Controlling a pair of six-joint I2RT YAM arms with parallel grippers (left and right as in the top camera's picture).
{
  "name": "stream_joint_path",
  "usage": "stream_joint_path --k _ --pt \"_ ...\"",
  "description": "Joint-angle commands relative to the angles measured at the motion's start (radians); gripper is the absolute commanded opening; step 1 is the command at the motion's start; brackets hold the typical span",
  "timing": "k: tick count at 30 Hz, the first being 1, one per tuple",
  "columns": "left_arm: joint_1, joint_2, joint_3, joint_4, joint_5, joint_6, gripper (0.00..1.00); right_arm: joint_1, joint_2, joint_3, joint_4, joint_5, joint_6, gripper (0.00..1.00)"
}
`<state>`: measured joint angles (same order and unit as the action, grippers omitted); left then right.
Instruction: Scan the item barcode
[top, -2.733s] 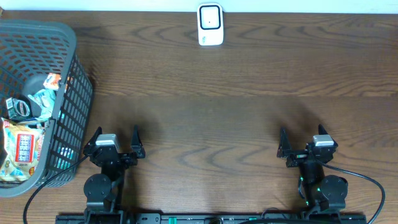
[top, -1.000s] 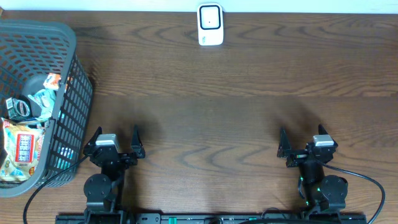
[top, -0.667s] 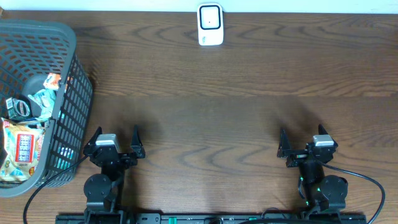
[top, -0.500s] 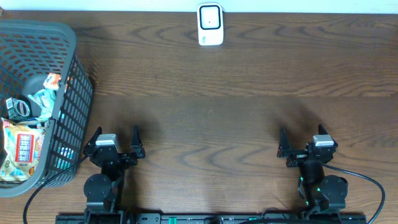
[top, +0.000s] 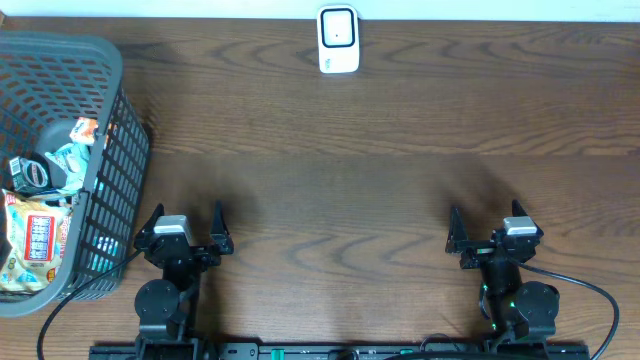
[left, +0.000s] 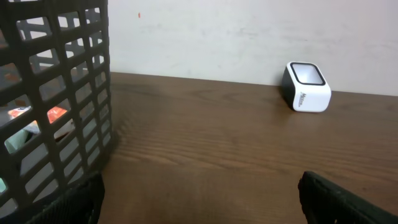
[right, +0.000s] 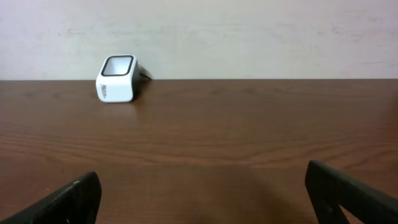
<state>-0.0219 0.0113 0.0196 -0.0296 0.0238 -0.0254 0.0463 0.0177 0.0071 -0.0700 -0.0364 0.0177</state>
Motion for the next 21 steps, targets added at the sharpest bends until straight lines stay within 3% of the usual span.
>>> stream_joint_path --k 1,13,17,21 --pt "0.006 -0.001 -0.016 -0.039 -0.012 -0.003 0.97 -0.006 0.002 -0.001 -0.005 0.011 0.011 0.99" --pt "0.006 0.039 0.096 -0.036 0.084 -0.040 0.98 -0.006 0.002 -0.001 -0.005 0.011 0.011 0.99" --pt "0.006 0.159 0.206 -0.044 0.148 -0.062 0.98 -0.006 0.002 -0.001 -0.005 0.011 0.011 0.99" --pt "0.006 0.402 0.429 -0.128 0.206 -0.063 0.98 -0.006 0.002 -0.001 -0.005 0.011 0.011 0.99"
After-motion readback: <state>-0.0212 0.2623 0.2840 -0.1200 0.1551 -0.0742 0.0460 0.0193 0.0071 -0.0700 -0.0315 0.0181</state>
